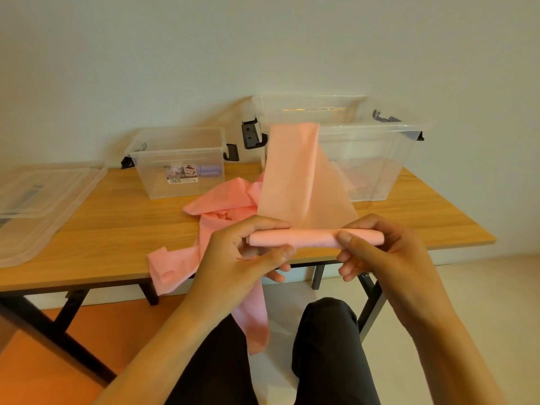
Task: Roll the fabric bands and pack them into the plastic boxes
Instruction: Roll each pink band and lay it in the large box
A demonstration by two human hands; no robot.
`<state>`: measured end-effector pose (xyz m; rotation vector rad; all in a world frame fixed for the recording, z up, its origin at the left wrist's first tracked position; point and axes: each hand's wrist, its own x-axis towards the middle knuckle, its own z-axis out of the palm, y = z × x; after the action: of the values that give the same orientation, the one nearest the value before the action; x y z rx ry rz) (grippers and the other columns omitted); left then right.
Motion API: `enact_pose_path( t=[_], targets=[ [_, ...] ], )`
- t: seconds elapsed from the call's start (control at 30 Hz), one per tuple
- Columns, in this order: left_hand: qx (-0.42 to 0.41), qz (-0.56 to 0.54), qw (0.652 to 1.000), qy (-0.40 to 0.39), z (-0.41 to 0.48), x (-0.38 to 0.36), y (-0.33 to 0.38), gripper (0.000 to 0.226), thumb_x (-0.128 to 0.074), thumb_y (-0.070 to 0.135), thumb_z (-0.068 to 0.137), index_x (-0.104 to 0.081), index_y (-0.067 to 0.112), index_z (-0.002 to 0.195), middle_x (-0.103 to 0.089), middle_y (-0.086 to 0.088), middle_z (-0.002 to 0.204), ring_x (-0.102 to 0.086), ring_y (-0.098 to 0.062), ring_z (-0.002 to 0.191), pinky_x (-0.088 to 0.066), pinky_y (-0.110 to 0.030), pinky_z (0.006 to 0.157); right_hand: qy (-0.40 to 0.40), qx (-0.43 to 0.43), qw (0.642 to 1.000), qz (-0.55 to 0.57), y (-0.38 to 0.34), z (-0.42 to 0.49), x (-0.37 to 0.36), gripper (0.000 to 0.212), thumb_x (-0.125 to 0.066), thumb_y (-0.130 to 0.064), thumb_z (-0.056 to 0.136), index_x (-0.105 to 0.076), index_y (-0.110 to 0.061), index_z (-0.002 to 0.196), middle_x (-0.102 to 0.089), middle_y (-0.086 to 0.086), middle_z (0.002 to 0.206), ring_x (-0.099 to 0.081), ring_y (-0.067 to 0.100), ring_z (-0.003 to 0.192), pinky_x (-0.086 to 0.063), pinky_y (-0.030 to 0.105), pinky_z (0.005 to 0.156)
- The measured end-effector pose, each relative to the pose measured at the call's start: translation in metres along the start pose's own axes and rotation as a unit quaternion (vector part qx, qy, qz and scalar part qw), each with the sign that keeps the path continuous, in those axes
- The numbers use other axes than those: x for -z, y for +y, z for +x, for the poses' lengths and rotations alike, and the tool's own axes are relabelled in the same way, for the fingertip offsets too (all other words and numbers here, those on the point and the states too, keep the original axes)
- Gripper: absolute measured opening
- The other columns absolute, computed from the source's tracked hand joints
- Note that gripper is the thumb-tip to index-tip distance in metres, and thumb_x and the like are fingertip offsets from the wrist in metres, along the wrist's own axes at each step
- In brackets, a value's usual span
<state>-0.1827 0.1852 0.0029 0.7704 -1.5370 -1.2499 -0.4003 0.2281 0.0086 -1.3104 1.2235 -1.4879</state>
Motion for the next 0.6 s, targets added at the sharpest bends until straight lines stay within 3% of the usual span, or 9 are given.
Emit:
enact_pose_path(
  t=[0.1, 0.27, 0.4, 0.6],
  targets=[
    [-0.01, 0.016, 1.0, 0.013, 0.002, 0.001, -0.001, 0.03, -0.074, 0.013, 0.078, -0.072, 0.008, 0.107, -0.074, -0.01, 0.09, -0.073, -0.027, 0.068, -0.06, -0.029, 0.057, -0.003, -0.004, 1.0, 0.001, -0.001, 0.001, 0.0, 0.027, -0.07, -0.023, 0.08, -0.072, -0.003, 0.097, -0.071, 0.019, 0.071, -0.067, 0.029, 0.056, -0.058, 0.031, 0.054],
    [-0.045, 0.072, 0.996, 0.028, 0.004, 0.004, 0.001, 0.026, -0.072, 0.021, 0.08, -0.073, 0.009, 0.103, -0.075, -0.007, 0.086, -0.071, -0.021, 0.064, -0.057, -0.027, 0.057, -0.022, 0.0, 1.0, 0.018, -0.001, 0.003, -0.002, 0.031, -0.073, -0.017, 0.079, -0.071, -0.005, 0.108, -0.074, 0.015, 0.089, -0.072, 0.031, 0.073, -0.061, 0.031, 0.059],
    [-0.057, 0.09, 0.994, 0.023, 0.006, 0.006, 0.008, 0.021, -0.067, 0.023, 0.085, -0.071, 0.009, 0.1, -0.074, -0.008, 0.074, -0.069, -0.022, 0.06, -0.056, -0.027, 0.055, -0.016, -0.002, 0.999, 0.03, -0.002, 0.005, -0.002, 0.024, -0.071, -0.021, 0.081, -0.072, -0.003, 0.098, -0.072, 0.019, 0.078, -0.069, 0.028, 0.062, -0.058, 0.03, 0.057],
    [-0.06, 0.077, 0.995, -0.003, 0.008, 0.01, 0.013, 0.021, -0.073, 0.014, 0.085, -0.071, 0.01, 0.106, -0.074, -0.01, 0.077, -0.067, -0.03, 0.059, -0.056, -0.034, 0.055, -0.007, 0.0, 1.0, 0.03, -0.009, 0.005, -0.004, 0.028, -0.069, -0.027, 0.081, -0.07, -0.001, 0.092, -0.07, 0.02, 0.07, -0.064, 0.027, 0.052, -0.055, 0.029, 0.051]
  ],
)
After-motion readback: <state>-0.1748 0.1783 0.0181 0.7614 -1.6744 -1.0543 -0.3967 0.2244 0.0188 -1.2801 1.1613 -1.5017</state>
